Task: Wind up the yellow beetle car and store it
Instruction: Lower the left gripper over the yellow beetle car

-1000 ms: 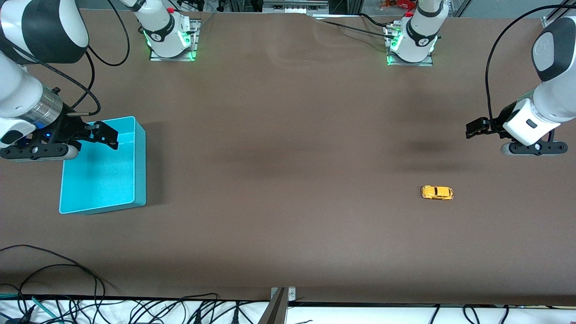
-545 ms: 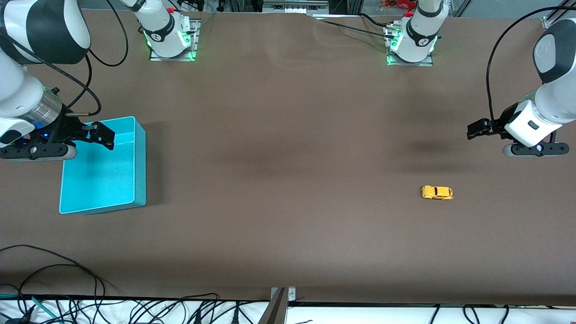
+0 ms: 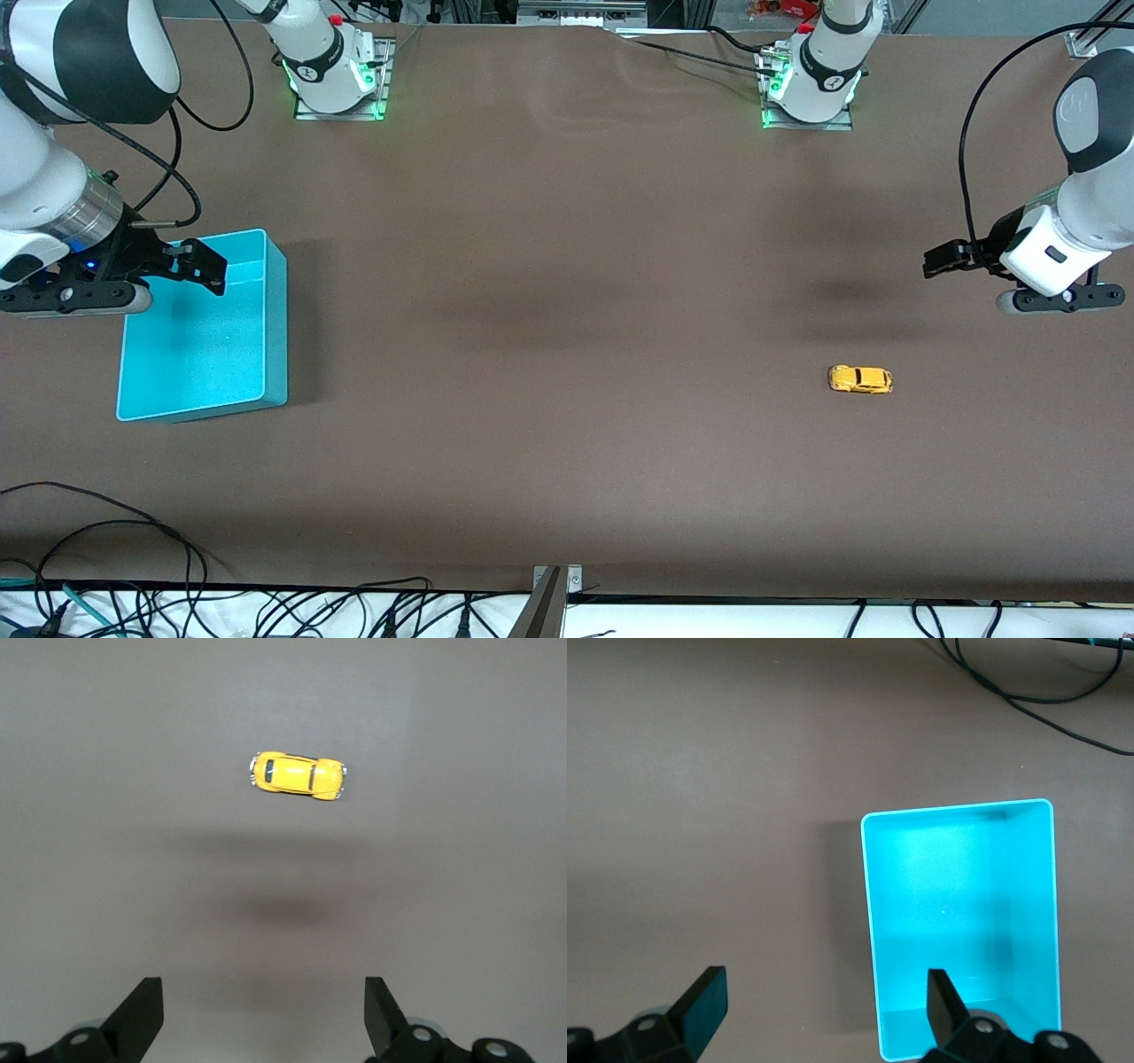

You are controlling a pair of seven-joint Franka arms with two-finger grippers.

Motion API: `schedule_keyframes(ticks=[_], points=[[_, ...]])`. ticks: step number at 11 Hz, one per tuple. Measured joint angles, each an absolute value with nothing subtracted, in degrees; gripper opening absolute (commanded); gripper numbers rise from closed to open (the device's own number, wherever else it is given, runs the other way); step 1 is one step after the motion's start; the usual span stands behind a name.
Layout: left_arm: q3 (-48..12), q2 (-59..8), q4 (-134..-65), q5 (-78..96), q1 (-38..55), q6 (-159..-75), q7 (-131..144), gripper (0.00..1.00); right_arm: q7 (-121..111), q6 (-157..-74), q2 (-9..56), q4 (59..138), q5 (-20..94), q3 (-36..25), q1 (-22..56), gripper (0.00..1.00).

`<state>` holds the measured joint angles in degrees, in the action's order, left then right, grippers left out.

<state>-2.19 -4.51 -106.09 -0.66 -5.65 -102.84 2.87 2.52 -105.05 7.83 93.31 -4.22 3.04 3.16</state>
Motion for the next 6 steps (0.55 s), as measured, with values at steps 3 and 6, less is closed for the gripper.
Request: schedule_keyframes(ticks=[3,6], points=[[-0.4,-8.4,-103.9,-0.6,-5.9,-103.6,17.5,1.0,2.5,-105.1,7.8,93.2,-4.3,3.1,3.2,1.0],[-0.1,-16.2,-100.7,-0.6,-5.8,-108.0,41.2,1.0,2.5,-105.0,7.8,93.1,-4.3,3.1,3.2,1.0]])
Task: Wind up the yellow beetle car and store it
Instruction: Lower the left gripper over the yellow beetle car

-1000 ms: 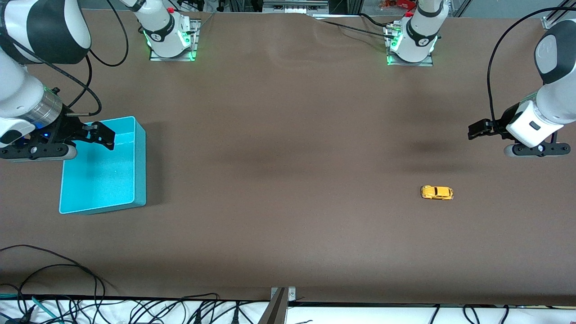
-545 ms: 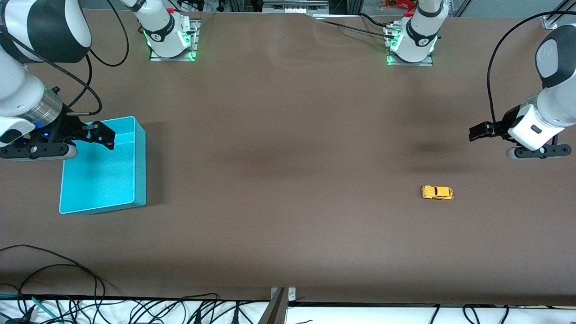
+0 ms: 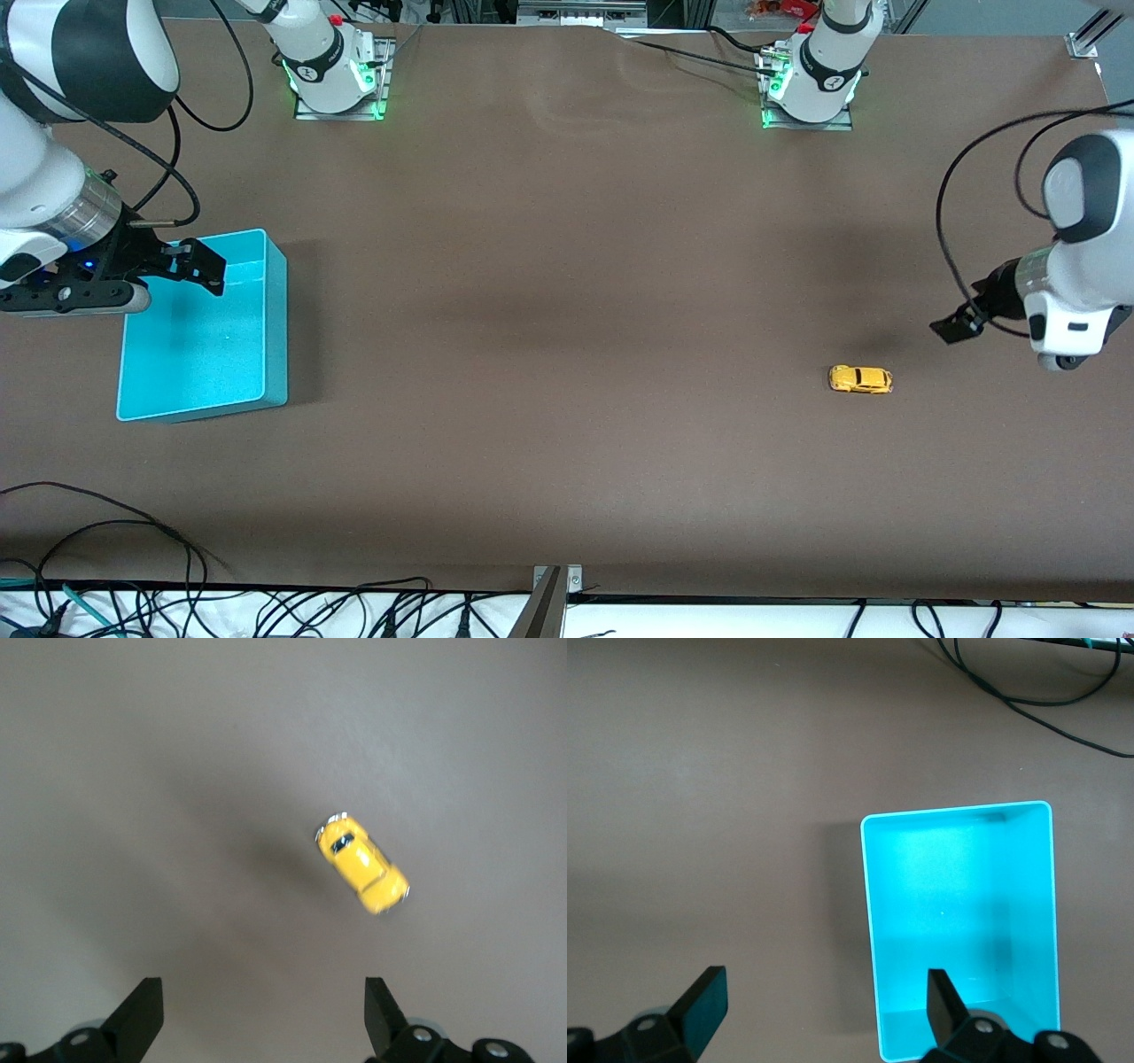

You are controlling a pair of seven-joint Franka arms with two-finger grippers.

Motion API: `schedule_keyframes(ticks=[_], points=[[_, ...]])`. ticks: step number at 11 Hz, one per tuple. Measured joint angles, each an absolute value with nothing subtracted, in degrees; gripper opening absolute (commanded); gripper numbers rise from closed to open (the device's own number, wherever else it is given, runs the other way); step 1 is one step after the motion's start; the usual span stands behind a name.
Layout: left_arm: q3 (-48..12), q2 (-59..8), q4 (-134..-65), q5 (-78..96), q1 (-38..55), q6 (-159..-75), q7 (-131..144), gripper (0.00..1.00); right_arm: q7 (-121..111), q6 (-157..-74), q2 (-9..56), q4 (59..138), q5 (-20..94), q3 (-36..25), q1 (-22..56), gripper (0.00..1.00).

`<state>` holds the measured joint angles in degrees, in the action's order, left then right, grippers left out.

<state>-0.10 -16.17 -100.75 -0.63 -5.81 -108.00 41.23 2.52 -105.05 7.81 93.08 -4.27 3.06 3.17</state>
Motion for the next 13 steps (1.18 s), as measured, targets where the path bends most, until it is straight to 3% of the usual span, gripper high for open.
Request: schedule_keyframes(ticks=[7,13], points=[[-0.7,-29.5,-100.4,-0.6,-4.7,-128.1,82.7,1.0,2.5,-105.0,7.8,93.0,-4.3,3.1,3.2,1.0],[-1.8,-34.7,-100.2,-0.6,-4.4,-132.3,84.3,1.0,2.5,-105.0,7.8,93.0,-4.3,3.1,3.2,1.0]])
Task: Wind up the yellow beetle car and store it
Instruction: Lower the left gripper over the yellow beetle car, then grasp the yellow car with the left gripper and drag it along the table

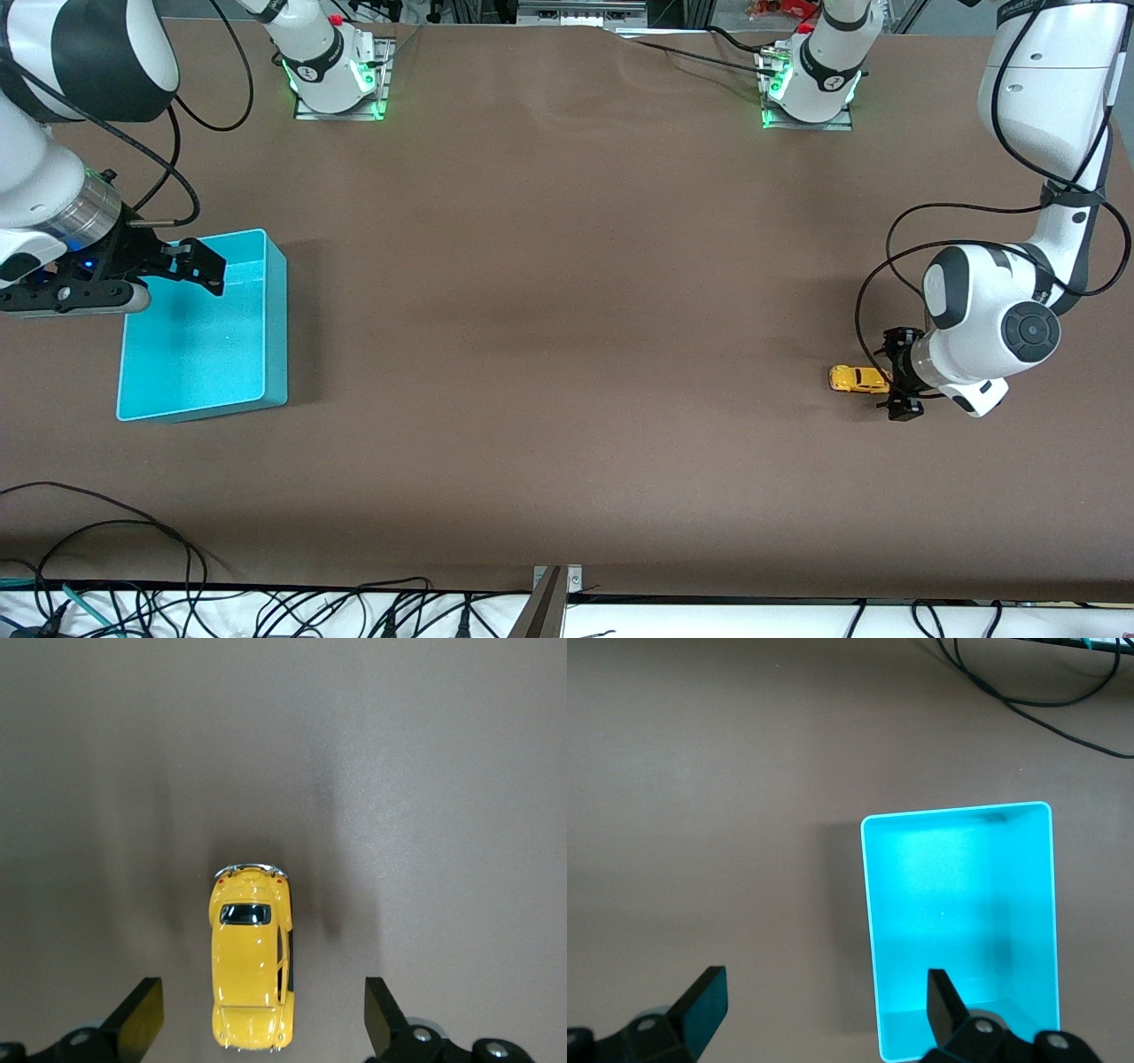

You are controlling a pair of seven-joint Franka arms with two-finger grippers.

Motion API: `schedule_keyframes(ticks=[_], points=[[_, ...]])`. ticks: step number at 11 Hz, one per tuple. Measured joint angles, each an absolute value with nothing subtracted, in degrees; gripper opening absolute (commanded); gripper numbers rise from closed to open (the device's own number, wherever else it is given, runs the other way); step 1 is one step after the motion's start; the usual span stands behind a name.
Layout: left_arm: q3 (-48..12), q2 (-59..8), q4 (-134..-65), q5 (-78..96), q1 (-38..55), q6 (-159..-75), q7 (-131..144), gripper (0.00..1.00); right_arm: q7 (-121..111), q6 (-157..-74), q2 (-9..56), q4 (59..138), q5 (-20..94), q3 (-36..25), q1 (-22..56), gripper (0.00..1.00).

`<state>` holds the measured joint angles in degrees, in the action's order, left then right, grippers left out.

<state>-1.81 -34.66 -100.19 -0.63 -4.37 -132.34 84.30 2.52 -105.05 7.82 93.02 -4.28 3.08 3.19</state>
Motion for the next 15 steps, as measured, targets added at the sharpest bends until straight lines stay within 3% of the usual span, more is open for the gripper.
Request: schedule_keyframes(ticks=[7,9,11,13,15], points=[[-1.8,-37.6,-100.1,0.5,-4.6,-136.6,84.4,1.0,2.5,-105.0,7.8,93.0,-4.3,3.1,3.2,1.0],[-1.9,-38.2,-100.1,0.5,-4.5,-136.6,84.4,0.94,2.5,-105.0,7.8,93.0,-4.3,3.1,3.2,1.0],[-2.0,-38.4,-100.1,0.5,-4.4,-136.6,84.4,0.64,2.5,-105.0,7.9,93.0,-4.3,3.1,3.2,1.0],[-2.1,-38.7,-100.1,0.5,-4.3,-136.6,84.4,0.25,2.5,-105.0,7.9,93.0,-4.3,3.1,3.2,1.0],[-2.1,-38.8,-100.2,0.5,-4.3,-136.6,84.4,0.14,2.5,-105.0,7.9,93.0,-4.3,3.1,3.2,1.0]])
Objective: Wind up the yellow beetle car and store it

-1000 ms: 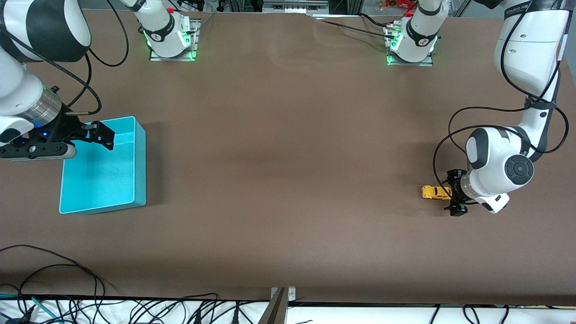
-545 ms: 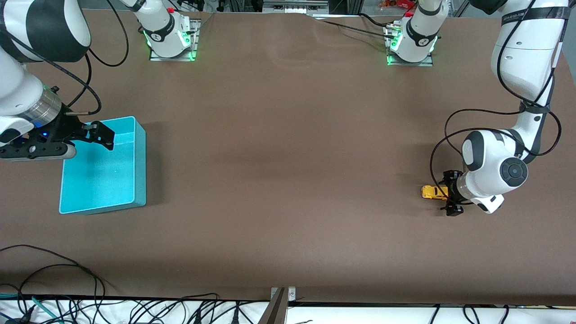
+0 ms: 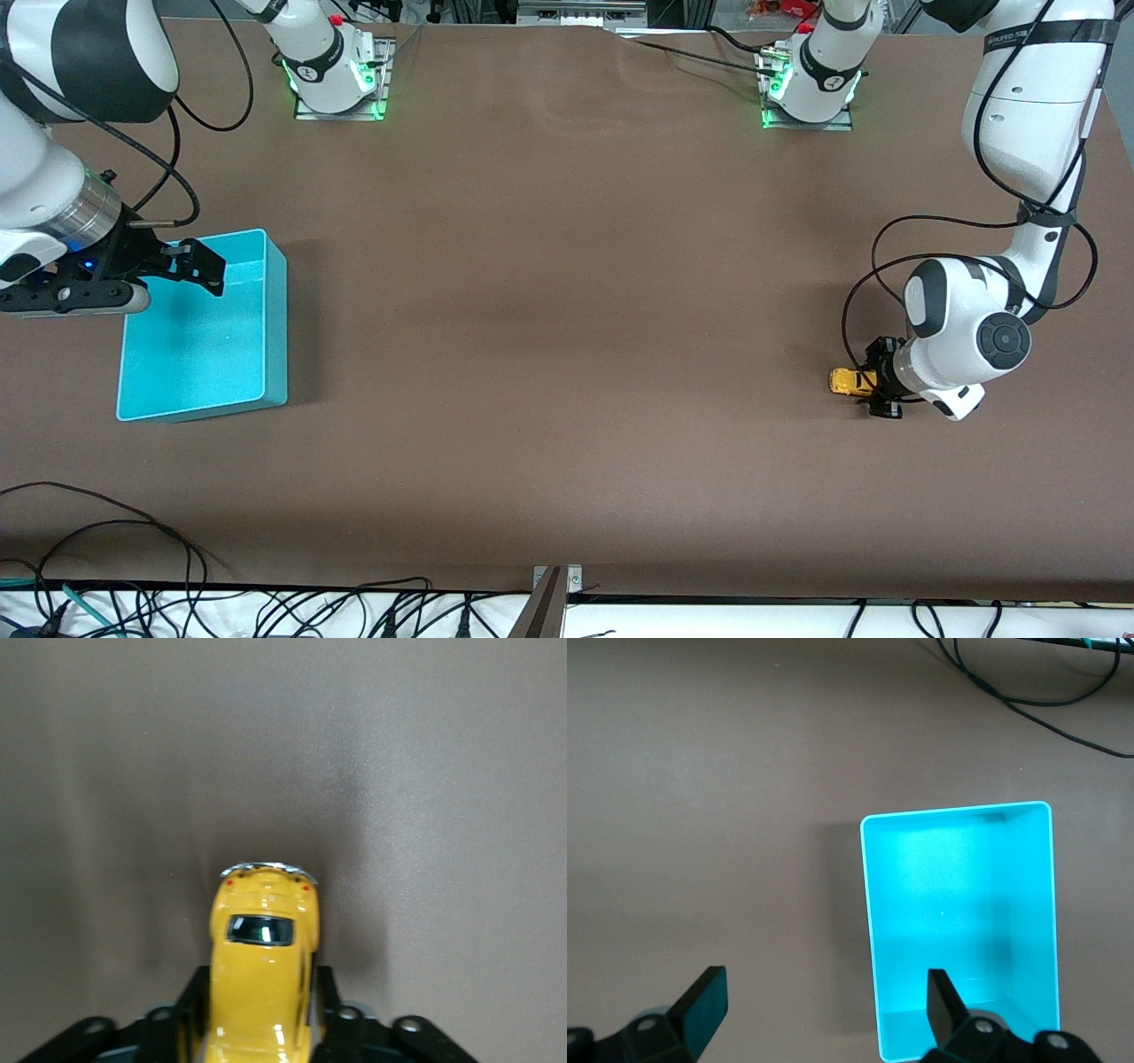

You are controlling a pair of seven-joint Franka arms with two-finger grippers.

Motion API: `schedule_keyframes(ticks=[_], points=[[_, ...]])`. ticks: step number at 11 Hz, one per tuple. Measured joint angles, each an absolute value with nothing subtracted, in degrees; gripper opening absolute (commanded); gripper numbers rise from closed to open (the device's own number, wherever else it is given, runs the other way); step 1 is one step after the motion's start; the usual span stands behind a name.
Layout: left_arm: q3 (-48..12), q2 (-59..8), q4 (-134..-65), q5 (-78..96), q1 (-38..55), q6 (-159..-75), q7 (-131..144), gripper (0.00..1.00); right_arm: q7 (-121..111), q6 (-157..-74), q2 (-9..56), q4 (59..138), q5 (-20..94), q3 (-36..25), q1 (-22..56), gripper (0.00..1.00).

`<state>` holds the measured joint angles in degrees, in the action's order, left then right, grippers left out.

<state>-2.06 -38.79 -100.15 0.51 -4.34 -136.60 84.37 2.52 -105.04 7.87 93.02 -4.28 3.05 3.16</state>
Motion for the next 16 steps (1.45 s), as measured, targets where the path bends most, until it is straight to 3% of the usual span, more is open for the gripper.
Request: schedule_keyframes(ticks=[1,2,5,10,16], points=[[-2.1,-38.8,-100.1,0.5,-4.3,-136.6,84.4,0.03,2.5,-105.0,7.9,93.0,-4.3,3.1,3.2,1.0],[-2.1,-38.8,-100.1,0.5,-4.3,-136.6,84.4,0.0,2.5,-105.0,7.9,93.0,-4.3,3.1,3.2,1.0],[-2.2,-38.8,-100.1,0.5,-4.3,-136.6,84.5,0.0,2.5,-105.0,7.9,93.0,-4.3,3.1,3.2,1.0],[-7.6,-38.8,-99.4,0.5,-3.7,-136.5,92.5,0.0,2.5,-105.0,7.9,93.0,-4.3,3.0,3.2,1.0],[-7.6,-39.3,-99.7,0.5,-2.3,-136.2,94.8,0.0,2.5,-105.0,7.9,93.0,-4.3,3.0,3.2,1.0]])
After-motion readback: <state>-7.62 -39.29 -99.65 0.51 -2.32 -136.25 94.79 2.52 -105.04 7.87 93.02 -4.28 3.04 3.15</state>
